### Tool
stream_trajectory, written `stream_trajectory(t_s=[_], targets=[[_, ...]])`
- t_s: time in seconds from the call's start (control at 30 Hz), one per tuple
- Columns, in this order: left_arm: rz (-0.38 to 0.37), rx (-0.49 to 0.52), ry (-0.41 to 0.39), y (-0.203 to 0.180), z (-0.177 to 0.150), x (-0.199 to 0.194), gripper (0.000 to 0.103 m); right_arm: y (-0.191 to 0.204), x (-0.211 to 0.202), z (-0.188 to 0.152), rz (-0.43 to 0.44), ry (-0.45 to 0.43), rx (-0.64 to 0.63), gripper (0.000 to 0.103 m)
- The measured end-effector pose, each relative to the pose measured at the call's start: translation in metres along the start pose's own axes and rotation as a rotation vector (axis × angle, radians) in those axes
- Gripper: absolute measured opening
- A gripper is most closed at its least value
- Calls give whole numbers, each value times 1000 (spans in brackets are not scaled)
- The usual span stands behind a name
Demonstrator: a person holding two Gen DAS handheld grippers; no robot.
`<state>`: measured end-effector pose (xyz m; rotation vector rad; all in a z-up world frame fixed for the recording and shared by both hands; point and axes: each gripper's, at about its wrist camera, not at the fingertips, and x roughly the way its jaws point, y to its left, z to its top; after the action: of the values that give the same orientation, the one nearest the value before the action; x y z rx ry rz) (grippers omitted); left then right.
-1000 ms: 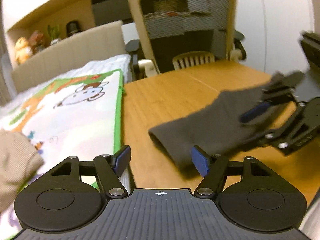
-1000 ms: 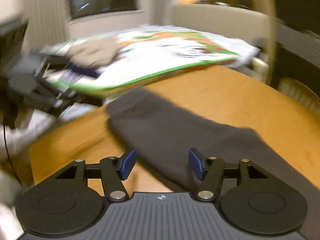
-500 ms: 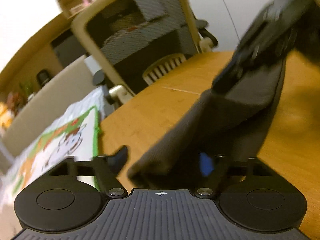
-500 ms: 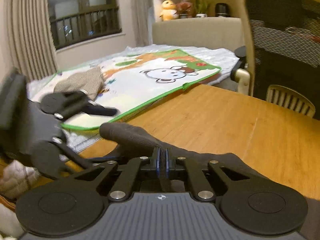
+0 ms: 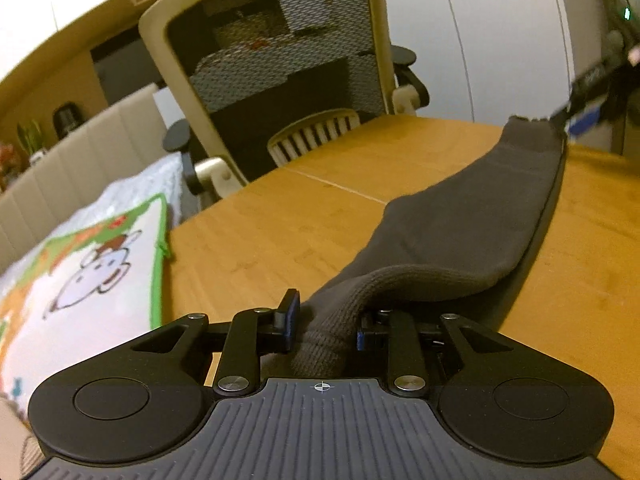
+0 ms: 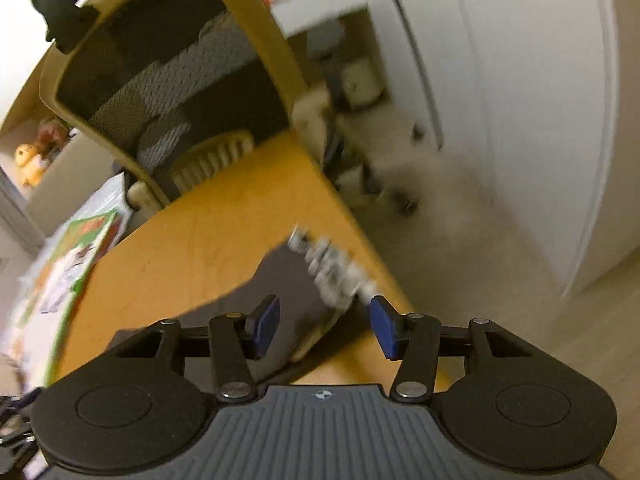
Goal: Fold clothes
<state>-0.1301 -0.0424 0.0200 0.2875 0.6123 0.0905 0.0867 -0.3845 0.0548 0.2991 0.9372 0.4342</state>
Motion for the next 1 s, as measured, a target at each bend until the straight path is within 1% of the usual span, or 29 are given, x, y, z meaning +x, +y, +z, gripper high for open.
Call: stream_trajectory(t_s=[0.03,0.07,0.17,0.2,0.27,0.33,0.37,0.4,0.47,0.5,0.53,0.57,0.6,0.67,0.73,0.77,0.8,0.83,0.87,0.93,1.0], targets=[[-9,-17,-1,5,3,1,26,-11,8,-3,5,-1,15,37],[-19,-34,-2,10,6,2,25,-9,5,-11,-9,-1,19,12],[-47,-86,-4,25,15,6,24,10,4,10,27,-31,-49,11],[-25,-122,-5,37,20,13,24,17,7,28,44,-50,-76,11],[28,-200,-6,64,32,29,29,26,13,58,76,-98,-127,11],[128,-311,22,92,35,49,49,40,26,82,68,-176,-176,13],[178,-369,42,106,34,58,52,49,33,91,49,-218,-189,20],[211,-413,66,118,31,64,52,58,39,100,34,-253,-200,40],[216,-465,83,127,24,59,59,70,40,100,47,-258,-222,56],[217,-490,91,132,20,56,71,75,39,97,55,-252,-241,59],[168,-509,94,129,18,49,82,80,35,89,48,-233,-271,61],[114,-528,96,125,15,43,85,83,31,81,40,-210,-298,65],[34,-554,103,118,12,37,87,83,26,68,32,-170,-315,66],[-63,-564,143,98,8,37,90,76,17,34,21,-77,-321,67],[-157,-571,183,79,3,39,91,75,21,8,3,13,-321,68],[-165,-558,202,72,1,44,91,75,24,0,-7,47,-310,68],[-152,-549,214,70,-1,52,92,73,32,-8,-10,69,-297,71],[-137,-540,225,68,-3,61,94,70,35,-13,-7,46,-303,75],[-127,-528,218,69,-3,66,94,64,40,-13,-10,43,-316,81],[-104,-503,202,74,0,81,94,77,62,-5,-15,43,-332,84],[-65,-488,188,82,2,99,94,95,88,8,-17,25,-364,85]])
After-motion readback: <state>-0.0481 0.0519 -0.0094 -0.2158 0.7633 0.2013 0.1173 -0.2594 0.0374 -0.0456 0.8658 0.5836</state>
